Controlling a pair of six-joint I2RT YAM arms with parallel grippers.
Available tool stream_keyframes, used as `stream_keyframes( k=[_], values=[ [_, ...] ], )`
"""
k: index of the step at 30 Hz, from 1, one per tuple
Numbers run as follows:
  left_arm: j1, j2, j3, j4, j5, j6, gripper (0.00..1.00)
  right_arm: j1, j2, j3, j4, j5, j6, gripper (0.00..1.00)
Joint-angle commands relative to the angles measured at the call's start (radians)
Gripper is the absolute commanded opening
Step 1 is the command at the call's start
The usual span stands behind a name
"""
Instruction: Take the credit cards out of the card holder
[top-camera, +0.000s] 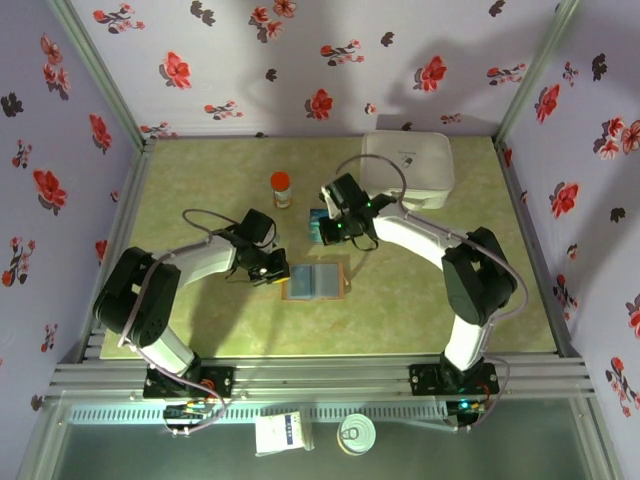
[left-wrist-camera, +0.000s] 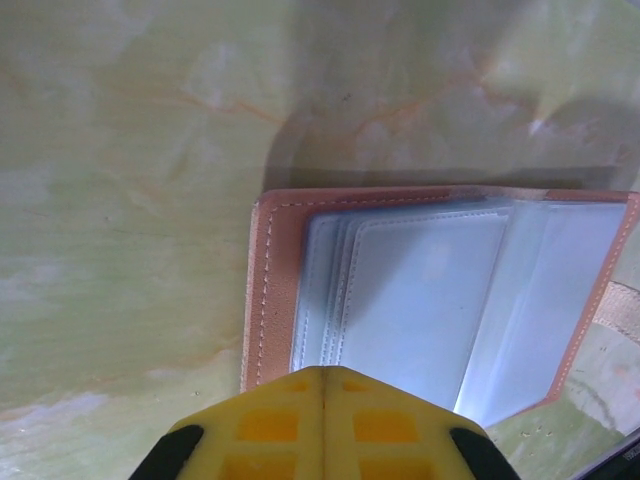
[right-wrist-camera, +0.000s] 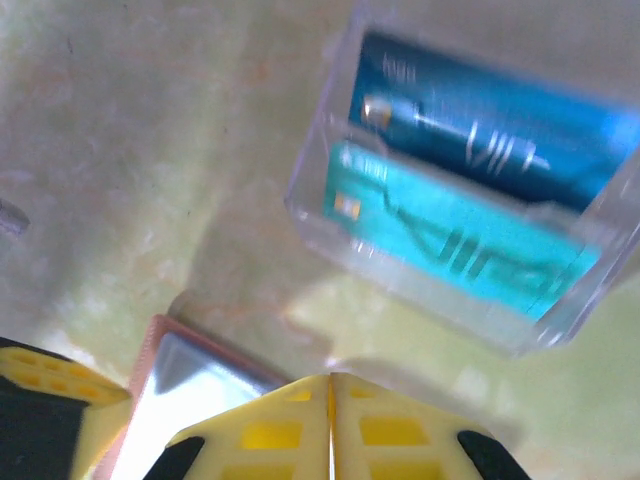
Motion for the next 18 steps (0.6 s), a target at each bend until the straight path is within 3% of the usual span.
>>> stream_keyframes(
  k=[1, 6, 18],
  values=[
    [-0.004, 0.01, 0.022, -0.029, -0.029, 0.019, 0.04, 0.033, -0.076, -0.097, 0.145, -0.068, 0.265, 0.09],
    [-0.003, 0.018, 0.011, -0.04, -0.053, 0.028, 0.04, 0.083, -0.084, -0.142, 0.123, -0.076, 0.36, 0.1],
    [-0.003, 0.032, -0.024, -0.022, -0.061, 0.026, 0.03, 0.143, -0.018, -0.19, 0.217, -0.164, 0.497, 0.25]
  ],
)
